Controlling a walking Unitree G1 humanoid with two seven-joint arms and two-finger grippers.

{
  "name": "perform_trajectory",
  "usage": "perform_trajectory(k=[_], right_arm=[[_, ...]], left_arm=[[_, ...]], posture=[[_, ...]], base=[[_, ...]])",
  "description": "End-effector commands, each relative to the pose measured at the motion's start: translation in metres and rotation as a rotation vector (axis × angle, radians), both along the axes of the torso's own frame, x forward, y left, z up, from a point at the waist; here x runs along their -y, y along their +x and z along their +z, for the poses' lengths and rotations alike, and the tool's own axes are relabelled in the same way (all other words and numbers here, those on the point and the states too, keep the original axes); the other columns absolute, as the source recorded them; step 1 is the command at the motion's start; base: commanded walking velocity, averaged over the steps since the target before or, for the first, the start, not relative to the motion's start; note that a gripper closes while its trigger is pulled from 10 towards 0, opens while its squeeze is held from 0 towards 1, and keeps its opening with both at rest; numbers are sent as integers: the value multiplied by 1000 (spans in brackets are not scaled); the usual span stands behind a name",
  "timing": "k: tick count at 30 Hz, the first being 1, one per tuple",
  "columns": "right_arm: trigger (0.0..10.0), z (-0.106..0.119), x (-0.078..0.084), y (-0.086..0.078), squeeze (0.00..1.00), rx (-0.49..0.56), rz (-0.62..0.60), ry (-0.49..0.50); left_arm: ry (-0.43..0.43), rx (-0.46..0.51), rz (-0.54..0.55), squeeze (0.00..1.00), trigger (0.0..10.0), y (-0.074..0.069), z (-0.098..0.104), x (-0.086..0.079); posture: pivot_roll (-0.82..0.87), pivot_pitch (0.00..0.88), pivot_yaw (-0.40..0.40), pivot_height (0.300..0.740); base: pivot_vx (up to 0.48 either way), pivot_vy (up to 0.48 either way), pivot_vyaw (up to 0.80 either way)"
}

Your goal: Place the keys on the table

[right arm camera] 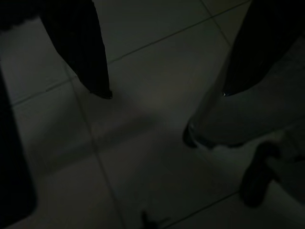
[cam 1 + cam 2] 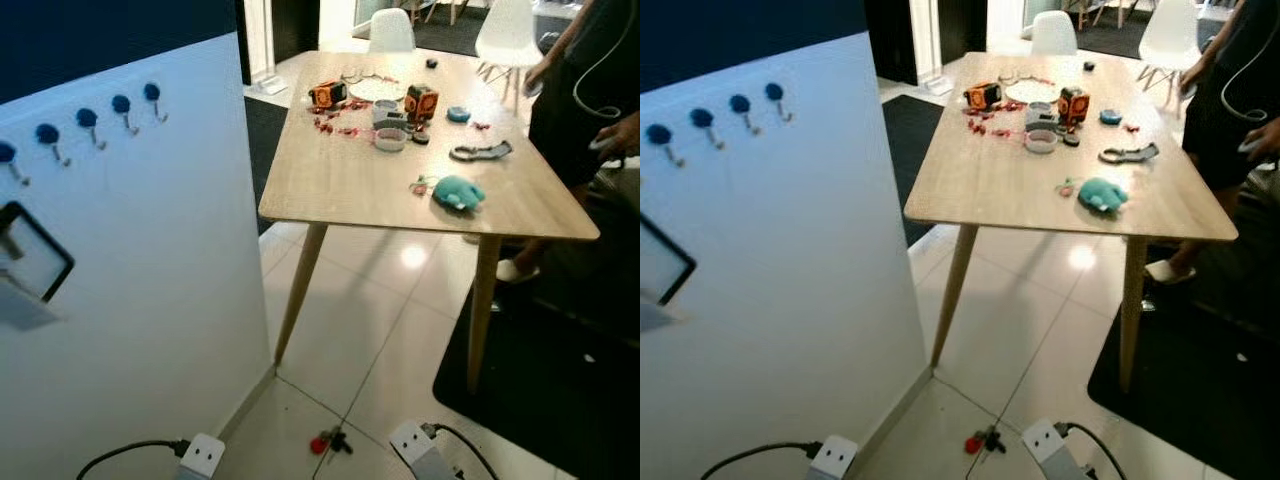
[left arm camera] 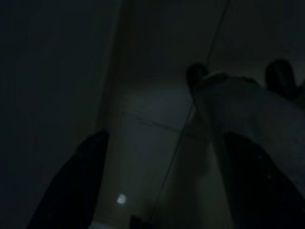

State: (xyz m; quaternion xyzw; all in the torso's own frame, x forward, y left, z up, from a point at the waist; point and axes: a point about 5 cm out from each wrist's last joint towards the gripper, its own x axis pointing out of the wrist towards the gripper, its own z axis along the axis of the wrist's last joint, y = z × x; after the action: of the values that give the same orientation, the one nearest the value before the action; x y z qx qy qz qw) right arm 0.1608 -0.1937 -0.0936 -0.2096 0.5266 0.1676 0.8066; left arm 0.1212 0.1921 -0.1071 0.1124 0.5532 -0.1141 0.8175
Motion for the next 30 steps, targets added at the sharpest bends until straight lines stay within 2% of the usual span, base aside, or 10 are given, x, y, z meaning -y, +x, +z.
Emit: perform_trajectory(k=[1,6,14,30], right_arm=[[10000,-1,-1,-2,0,-6,0,2],[10000,-1,-1,-2,0,-7,-1,6],[10000,-1,-2,-1,0,-2,7,23],[10000,0,-2,0,0,3,11,36]], left_arm=[[-1,-70,-9,0,10000,-17,-5,-1],[-3,-68,-4,0,10000,-17,-5,-2],[-12,-63,3,0,10000,-17,-5,2],[-15,-59,-4,0,10000,-17,-5,4]], posture=[[-44,0,26,740],[-44,0,26,740],[-46,3,27,740],[-48,0,27,740]], base=[[-382,0,0],[-346,0,0],[0,0,0],[0,0,775]])
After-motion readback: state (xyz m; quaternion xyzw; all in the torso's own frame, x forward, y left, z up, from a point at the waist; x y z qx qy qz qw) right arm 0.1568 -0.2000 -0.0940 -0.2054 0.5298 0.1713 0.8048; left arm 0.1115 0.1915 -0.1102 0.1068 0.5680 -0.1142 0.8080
